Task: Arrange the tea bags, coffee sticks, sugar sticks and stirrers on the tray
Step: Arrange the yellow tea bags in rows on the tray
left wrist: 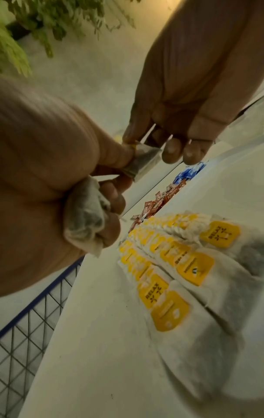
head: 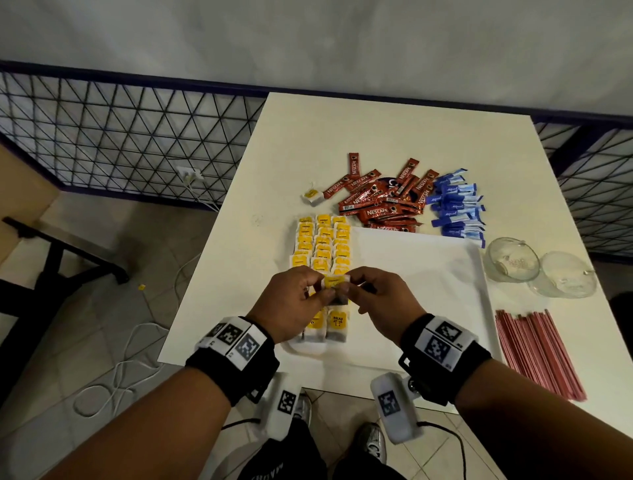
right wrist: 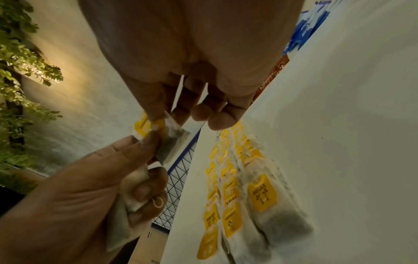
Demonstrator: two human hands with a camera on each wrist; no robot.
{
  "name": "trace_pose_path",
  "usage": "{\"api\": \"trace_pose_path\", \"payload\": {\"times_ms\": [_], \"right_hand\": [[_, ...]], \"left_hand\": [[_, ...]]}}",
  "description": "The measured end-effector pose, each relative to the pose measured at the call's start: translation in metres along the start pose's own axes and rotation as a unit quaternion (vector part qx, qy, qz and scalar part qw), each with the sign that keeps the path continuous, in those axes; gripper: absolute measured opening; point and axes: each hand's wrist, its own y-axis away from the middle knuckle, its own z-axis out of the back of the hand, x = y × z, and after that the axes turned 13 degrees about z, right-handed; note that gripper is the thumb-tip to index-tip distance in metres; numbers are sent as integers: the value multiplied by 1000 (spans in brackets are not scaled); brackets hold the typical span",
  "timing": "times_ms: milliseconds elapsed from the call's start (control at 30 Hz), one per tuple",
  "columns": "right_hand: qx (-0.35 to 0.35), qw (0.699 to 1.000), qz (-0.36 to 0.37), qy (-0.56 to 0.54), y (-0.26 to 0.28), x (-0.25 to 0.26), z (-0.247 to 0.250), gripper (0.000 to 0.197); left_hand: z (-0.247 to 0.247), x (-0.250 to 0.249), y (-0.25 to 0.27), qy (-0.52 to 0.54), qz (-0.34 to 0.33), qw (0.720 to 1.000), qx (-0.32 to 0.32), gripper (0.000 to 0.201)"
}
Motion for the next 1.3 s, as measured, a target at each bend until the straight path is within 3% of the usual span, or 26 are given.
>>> {"api": "trace_pose_path", "payload": {"times_ms": [133, 233, 400, 667, 867, 967, 1067, 1133, 1300], "right_hand": [[33, 998, -34, 38, 3, -8, -2, 11], [49, 992, -103, 52, 13, -22, -9, 16], [78, 979, -171, 84, 28, -40, -21, 16], [34, 976, -197, 86, 32, -45, -36, 22], [66, 951, -181, 240, 33, -44, -36, 21], [55, 954, -140, 260, 37, -45, -32, 28], [108, 961, -9, 256, 43, -45, -27, 17], [152, 950, 53, 269, 44, -42, -27, 6], [176, 921, 116, 328, 35, -48, -34, 18]], "left_hand": [[-4, 3, 2, -30, 32, 999, 26, 21], [-6, 18, 5, -53, 78, 995, 46, 11], [-6, 41, 14, -94, 123, 987, 51, 14], [-3, 45, 18, -92, 119, 988, 44, 16], [-4, 49, 19, -99, 115, 987, 51, 16], [-6, 52, 22, -140, 101, 983, 61, 13], [-8, 55, 26, -210, 62, 973, 76, 17], [-10, 53, 27, -253, 32, 963, 93, 27], [-21, 45, 18, -356, -24, 927, 112, 36]]}}
